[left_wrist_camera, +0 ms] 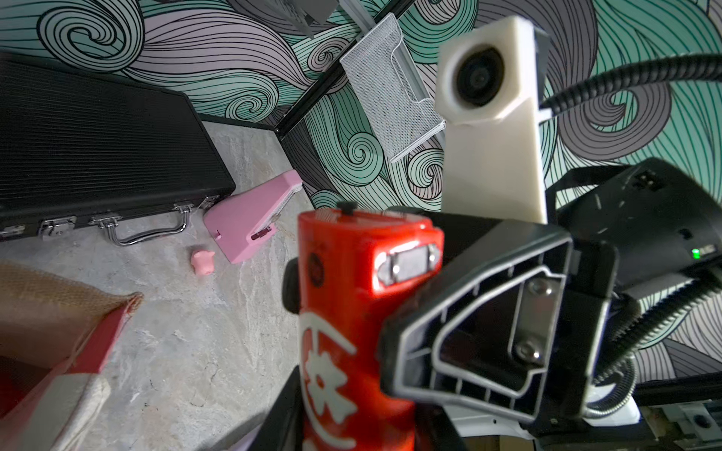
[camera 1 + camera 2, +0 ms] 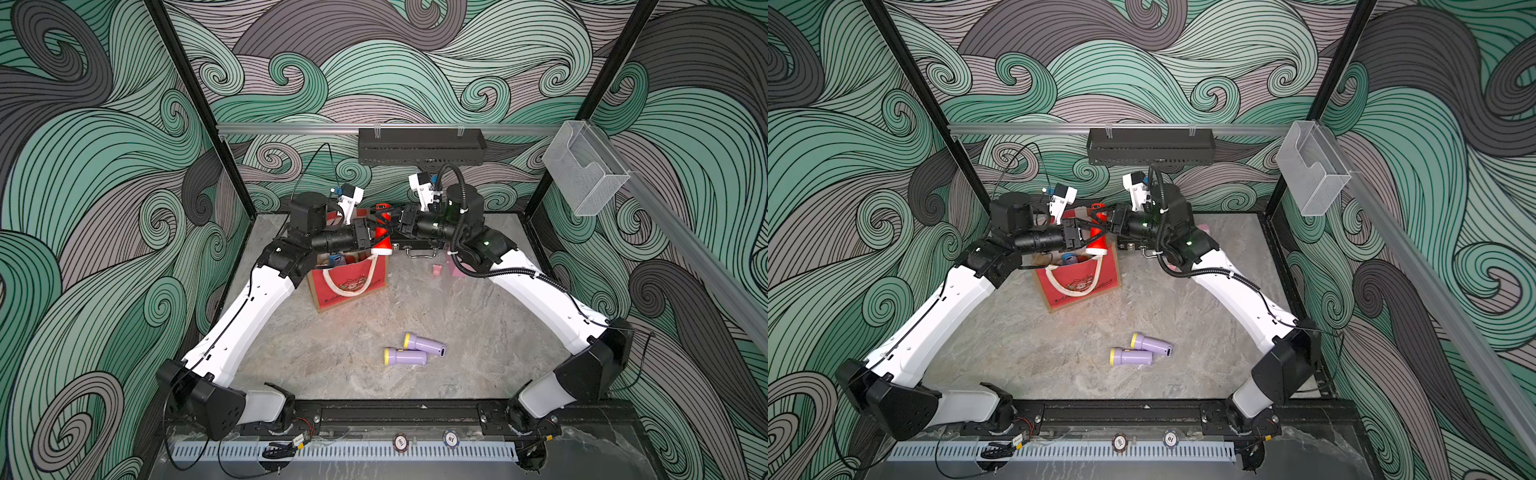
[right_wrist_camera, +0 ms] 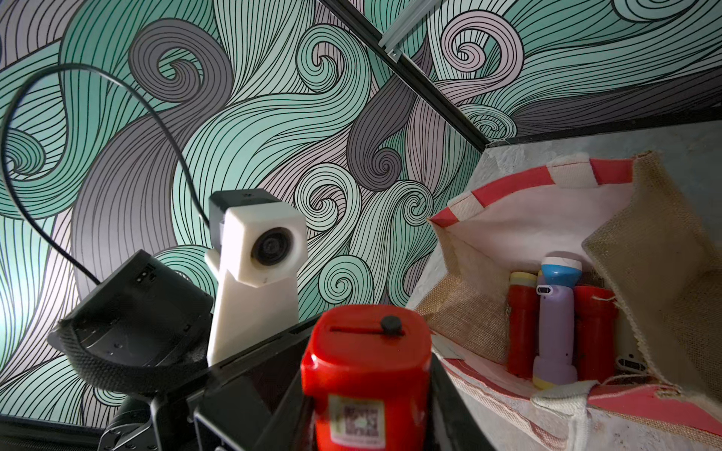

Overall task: Put the flashlights into the tote bags
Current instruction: Place the flashlight in the canvas bag.

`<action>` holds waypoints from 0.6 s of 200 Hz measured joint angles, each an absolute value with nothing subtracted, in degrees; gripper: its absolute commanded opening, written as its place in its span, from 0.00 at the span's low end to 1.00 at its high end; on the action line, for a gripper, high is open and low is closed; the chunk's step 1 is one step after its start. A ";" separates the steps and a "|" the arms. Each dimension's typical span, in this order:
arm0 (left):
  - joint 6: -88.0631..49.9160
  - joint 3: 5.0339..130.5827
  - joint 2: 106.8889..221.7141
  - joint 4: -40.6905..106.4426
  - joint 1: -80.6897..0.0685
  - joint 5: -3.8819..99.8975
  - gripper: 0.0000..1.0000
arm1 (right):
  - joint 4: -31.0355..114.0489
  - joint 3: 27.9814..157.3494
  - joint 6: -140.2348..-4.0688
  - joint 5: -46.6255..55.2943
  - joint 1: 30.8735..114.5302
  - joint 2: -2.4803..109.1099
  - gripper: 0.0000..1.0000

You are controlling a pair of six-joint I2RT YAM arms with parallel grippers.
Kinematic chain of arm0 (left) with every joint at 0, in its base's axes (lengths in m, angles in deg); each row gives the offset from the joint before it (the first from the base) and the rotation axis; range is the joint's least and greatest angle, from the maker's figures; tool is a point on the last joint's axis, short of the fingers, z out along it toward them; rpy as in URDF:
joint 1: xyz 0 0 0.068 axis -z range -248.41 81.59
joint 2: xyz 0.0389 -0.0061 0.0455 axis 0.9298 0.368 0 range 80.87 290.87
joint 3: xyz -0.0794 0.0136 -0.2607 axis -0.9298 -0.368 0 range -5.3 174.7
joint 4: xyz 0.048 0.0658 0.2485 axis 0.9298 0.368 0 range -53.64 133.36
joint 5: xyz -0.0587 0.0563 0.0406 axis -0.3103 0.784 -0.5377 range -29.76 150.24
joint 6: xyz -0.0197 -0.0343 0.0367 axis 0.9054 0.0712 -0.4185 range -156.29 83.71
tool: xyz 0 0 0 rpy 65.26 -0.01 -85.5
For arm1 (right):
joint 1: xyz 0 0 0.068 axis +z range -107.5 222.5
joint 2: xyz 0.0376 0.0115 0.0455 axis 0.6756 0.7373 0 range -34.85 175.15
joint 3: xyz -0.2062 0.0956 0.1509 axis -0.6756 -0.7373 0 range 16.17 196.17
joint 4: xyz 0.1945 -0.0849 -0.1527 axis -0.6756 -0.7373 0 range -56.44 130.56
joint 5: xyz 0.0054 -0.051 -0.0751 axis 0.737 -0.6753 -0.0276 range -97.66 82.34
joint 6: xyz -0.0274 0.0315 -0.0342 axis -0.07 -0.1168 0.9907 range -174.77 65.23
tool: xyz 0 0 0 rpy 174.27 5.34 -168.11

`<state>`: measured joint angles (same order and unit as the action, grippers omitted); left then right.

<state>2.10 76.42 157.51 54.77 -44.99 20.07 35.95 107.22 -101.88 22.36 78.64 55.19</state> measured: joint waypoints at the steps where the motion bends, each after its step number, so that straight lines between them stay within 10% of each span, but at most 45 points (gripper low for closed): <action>1: 2.25 76.42 157.54 54.77 -44.99 20.05 0.24 | 35.93 107.22 -101.90 22.36 78.64 55.19 0.00; 47: 1.33 76.42 157.56 55.28 -44.99 20.40 0.00 | 35.54 107.24 -102.01 22.29 78.66 55.34 0.00; 75: 0.26 76.42 157.54 56.67 -44.99 21.39 0.00 | 35.61 107.44 -103.08 22.77 78.66 56.46 0.31; 94: -0.70 76.50 157.54 58.31 -45.01 22.24 0.00 | 35.32 107.70 -103.37 22.84 78.66 57.18 0.70; 120: -2.34 78.19 157.54 60.76 -45.01 22.98 0.00 | 32.74 108.51 -103.10 22.05 78.64 57.70 0.91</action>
